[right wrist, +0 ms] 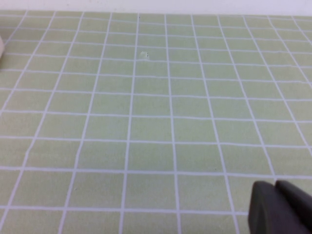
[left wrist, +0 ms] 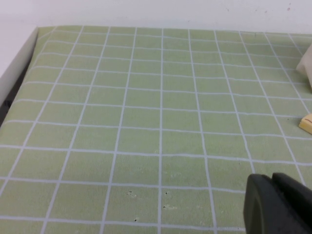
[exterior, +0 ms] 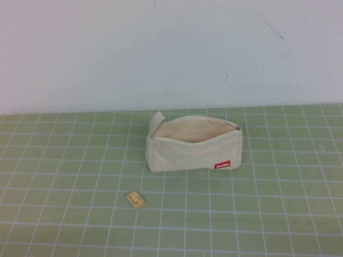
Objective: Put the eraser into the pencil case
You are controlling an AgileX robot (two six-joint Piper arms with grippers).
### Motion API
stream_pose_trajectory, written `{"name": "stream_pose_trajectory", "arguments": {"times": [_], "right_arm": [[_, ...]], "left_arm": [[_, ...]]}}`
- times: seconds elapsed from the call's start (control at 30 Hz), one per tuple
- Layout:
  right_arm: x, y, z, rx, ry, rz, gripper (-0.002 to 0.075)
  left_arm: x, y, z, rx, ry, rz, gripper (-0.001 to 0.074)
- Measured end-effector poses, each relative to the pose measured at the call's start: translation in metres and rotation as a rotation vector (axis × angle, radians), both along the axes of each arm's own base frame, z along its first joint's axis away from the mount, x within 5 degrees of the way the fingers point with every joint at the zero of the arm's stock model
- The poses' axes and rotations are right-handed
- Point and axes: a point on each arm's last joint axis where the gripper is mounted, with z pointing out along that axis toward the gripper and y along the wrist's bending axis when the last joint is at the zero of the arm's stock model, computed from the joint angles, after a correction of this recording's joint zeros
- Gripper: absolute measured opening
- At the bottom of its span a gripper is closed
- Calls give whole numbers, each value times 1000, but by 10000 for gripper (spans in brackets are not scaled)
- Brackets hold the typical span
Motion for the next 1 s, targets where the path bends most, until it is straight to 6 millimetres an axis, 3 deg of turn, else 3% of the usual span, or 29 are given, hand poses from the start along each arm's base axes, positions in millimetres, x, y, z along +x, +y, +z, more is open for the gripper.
{"name": "stream_pose_trajectory", "arguments": {"times": [0.4, 0.57, 0.83, 1.0], "right_arm": [[0, 0, 0, 0, 0, 0, -1], [0, 0, 0, 0, 0, 0, -1], [0, 0, 0, 0, 0, 0, -1], [0, 0, 0, 0, 0, 0, -1]], "left_arm": [[0, 0, 0, 6, 0, 0, -1], [2, 1, 5, 26, -77, 1, -1], [1, 0, 49, -12, -563, 4, -1], [-5, 1, 66, -26, -762, 4, -1]]}}
